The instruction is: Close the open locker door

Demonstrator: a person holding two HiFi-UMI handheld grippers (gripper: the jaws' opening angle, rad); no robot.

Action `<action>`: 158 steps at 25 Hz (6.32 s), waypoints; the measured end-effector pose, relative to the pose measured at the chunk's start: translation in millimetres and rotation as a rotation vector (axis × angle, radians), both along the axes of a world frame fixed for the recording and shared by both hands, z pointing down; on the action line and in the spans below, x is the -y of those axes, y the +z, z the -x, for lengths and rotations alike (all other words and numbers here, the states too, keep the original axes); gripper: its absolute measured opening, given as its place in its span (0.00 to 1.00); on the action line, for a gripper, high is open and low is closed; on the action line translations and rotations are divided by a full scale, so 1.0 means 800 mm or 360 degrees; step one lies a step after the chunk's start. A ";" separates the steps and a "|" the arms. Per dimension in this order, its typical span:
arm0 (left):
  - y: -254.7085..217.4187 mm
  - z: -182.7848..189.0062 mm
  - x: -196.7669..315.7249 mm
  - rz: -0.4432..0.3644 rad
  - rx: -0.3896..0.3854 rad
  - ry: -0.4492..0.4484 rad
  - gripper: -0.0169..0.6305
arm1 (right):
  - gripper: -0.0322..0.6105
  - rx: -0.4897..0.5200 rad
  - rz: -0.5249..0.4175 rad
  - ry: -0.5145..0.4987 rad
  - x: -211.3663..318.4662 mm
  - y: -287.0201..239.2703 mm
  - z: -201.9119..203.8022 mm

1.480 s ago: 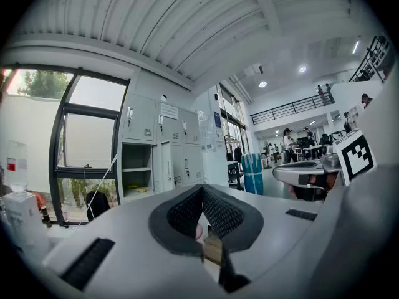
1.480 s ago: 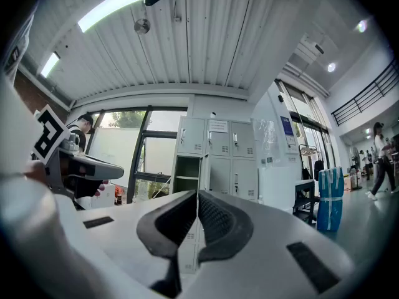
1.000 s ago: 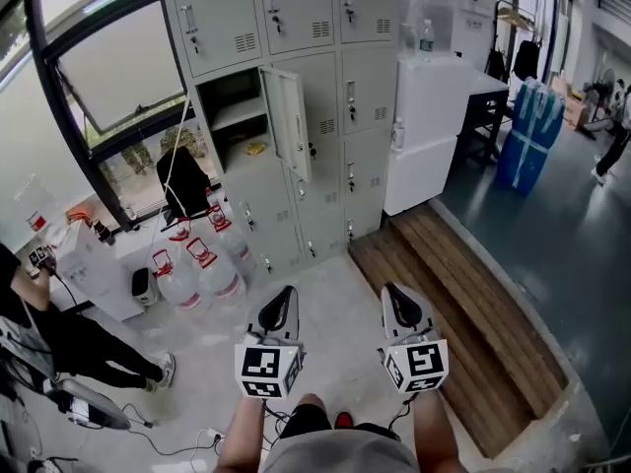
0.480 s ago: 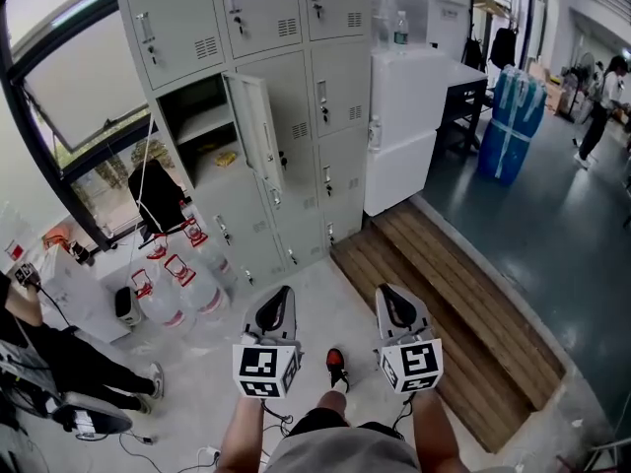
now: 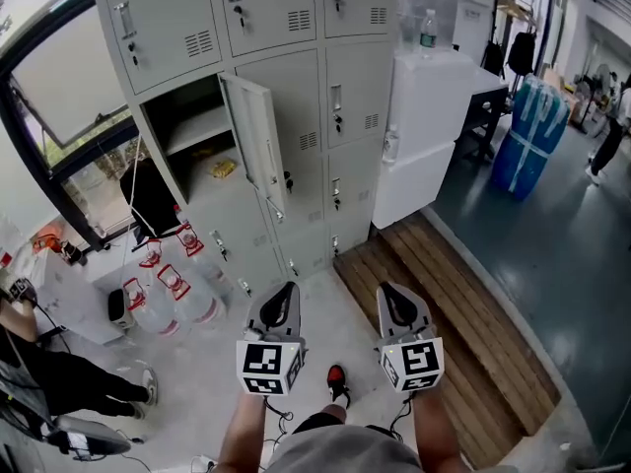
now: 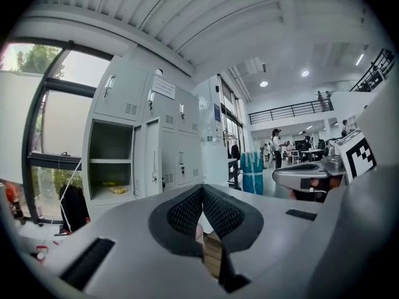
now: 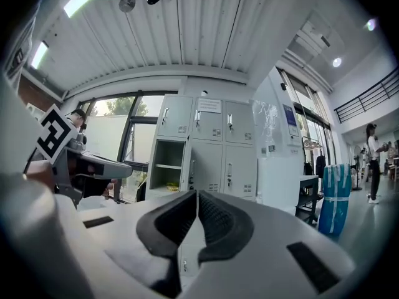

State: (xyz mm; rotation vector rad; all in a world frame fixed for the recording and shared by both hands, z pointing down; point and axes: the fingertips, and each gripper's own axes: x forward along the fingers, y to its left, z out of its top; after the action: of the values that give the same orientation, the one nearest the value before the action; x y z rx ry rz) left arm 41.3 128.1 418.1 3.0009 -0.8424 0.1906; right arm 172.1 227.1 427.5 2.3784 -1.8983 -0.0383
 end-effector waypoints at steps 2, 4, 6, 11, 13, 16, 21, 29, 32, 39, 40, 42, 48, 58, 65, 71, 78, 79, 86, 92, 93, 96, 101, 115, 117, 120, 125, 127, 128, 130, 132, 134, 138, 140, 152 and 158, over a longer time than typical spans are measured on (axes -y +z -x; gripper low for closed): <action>0.000 -0.014 0.032 0.0012 0.0001 -0.0031 0.06 | 0.09 0.0004 0.0014 -0.0039 0.036 0.000 -0.015; -0.001 -0.028 0.064 0.0017 0.0001 -0.0061 0.06 | 0.09 -0.0001 0.0016 -0.0077 0.072 -0.004 -0.029; -0.001 -0.040 0.095 0.0027 0.0003 -0.0091 0.06 | 0.09 -0.0002 0.0018 -0.0118 0.107 -0.006 -0.041; 0.005 -0.066 0.159 0.0045 0.0010 -0.0166 0.06 | 0.09 0.0013 0.0025 -0.0214 0.183 -0.001 -0.068; 0.008 -0.073 0.179 0.0046 0.0015 -0.0197 0.06 | 0.09 0.0018 0.0020 -0.0243 0.207 0.002 -0.076; 0.013 -0.078 0.201 0.0047 0.0032 -0.0243 0.06 | 0.09 0.0034 0.0009 -0.0291 0.236 0.006 -0.084; 0.009 -0.075 0.225 0.0035 0.0047 -0.0321 0.06 | 0.09 0.0056 -0.0022 -0.0360 0.271 0.003 -0.091; 0.000 -0.067 0.259 0.0013 0.0058 -0.0476 0.06 | 0.09 0.0079 -0.0061 -0.0518 0.320 -0.002 -0.097; -0.002 -0.068 0.273 0.0001 0.0064 -0.0545 0.06 | 0.09 0.0076 -0.0082 -0.0585 0.343 -0.008 -0.103; 0.000 -0.072 0.309 0.0009 0.0071 -0.0805 0.06 | 0.09 0.0099 -0.0087 -0.0867 0.414 -0.010 -0.109; 0.000 -0.072 0.313 0.0013 0.0072 -0.0854 0.06 | 0.09 0.0106 -0.0084 -0.0924 0.426 -0.011 -0.108; -0.001 -0.070 0.322 0.0018 0.0073 -0.0955 0.06 | 0.09 0.0120 -0.0082 -0.1034 0.448 -0.013 -0.105; 0.008 -0.063 0.328 0.0056 0.0071 -0.1231 0.06 | 0.09 0.0142 -0.0086 -0.1418 0.482 -0.012 -0.082; 0.016 -0.047 0.316 0.0058 0.0063 -0.1541 0.06 | 0.21 0.0198 -0.0116 -0.1932 0.483 -0.017 -0.044; 0.013 -0.039 0.307 0.0040 0.0061 -0.1672 0.06 | 0.44 0.0210 -0.0101 -0.2117 0.487 -0.018 -0.023; 0.012 -0.028 0.300 0.0032 0.0062 -0.1763 0.06 | 0.43 0.0234 -0.0084 -0.2204 0.491 -0.016 -0.012; 0.010 -0.023 0.292 0.0025 0.0068 -0.1815 0.06 | 0.30 0.0223 -0.0083 -0.2209 0.494 -0.017 -0.008; 0.009 -0.022 0.291 0.0021 0.0068 -0.1820 0.06 | 0.27 0.0224 -0.0084 -0.2207 0.495 -0.017 -0.008; 0.004 -0.015 0.285 -0.0001 0.0084 -0.1856 0.06 | 0.26 0.0191 -0.0063 -0.2212 0.496 -0.016 0.004; 0.000 0.002 0.286 -0.0011 0.0089 -0.1883 0.06 | 0.25 0.0172 -0.0063 -0.2239 0.496 -0.016 0.027; -0.001 0.006 0.288 -0.0011 0.0089 -0.1884 0.06 | 0.25 0.0171 -0.0062 -0.2244 0.496 -0.017 0.032; 0.000 0.019 0.293 -0.0007 0.0081 -0.1880 0.06 | 0.25 0.0165 -0.0061 -0.2246 0.496 -0.017 0.046; 0.003 0.047 0.311 0.0002 0.0075 -0.1837 0.06 | 0.24 0.0148 -0.0064 -0.2231 0.501 -0.017 0.073; -0.002 0.150 0.380 0.0009 0.0064 -0.1643 0.06 | 0.23 0.0111 -0.0060 -0.2052 0.541 -0.017 0.171; 0.001 0.161 0.392 0.0015 0.0062 -0.1611 0.06 | 0.22 0.0111 -0.0062 -0.2017 0.548 -0.018 0.182; 0.004 0.176 0.413 0.0022 0.0059 -0.1550 0.06 | 0.22 0.0106 -0.0071 -0.1962 0.562 -0.019 0.197; 0.006 0.192 0.442 0.0030 0.0063 -0.1437 0.06 | 0.19 0.0109 -0.0074 -0.1842 0.584 -0.018 0.217; 0.003 0.197 0.451 0.0025 0.0059 -0.1393 0.06 | 0.18 0.0110 -0.0061 -0.1784 0.593 -0.017 0.223; 0.002 0.200 0.455 0.0020 0.0058 -0.1374 0.06 | 0.18 0.0110 -0.0055 -0.1754 0.598 -0.017 0.225; 0.001 0.208 0.463 0.0017 0.0059 -0.1341 0.06 | 0.18 0.0107 -0.0057 -0.1711 0.605 -0.017 0.231; 0.001 0.217 0.469 0.0020 0.0056 -0.1315 0.06 | 0.18 0.0106 -0.0051 -0.1675 0.612 -0.017 0.236; 0.002 0.226 0.476 0.0026 0.0052 -0.1295 0.06 | 0.16 0.0104 -0.0042 -0.1638 0.619 -0.017 0.241; 0.004 0.240 0.493 0.0024 0.0042 -0.1251 0.06 | 0.16 0.0099 -0.0036 -0.1567 0.634 -0.017 0.250; 0.004 0.245 0.503 0.0018 0.0043 -0.1227 0.06 | 0.16 0.0093 -0.0032 -0.1539 0.641 -0.016 0.254; 0.003 0.262 0.567 0.0003 0.0039 -0.1095 0.06 | 0.15 0.0061 -0.0014 -0.1356 0.701 -0.016 0.278; 0.013 0.272 0.598 0.0026 0.0027 -0.1051 0.06 | 0.15 0.0082 -0.0016 -0.1285 0.732 -0.016 0.285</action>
State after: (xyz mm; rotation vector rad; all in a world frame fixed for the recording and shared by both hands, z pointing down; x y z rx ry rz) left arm -176.4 -350.7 428.7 2.5247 -1.7410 0.1992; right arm -56.2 -358.8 414.3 1.4680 -2.7302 -0.0446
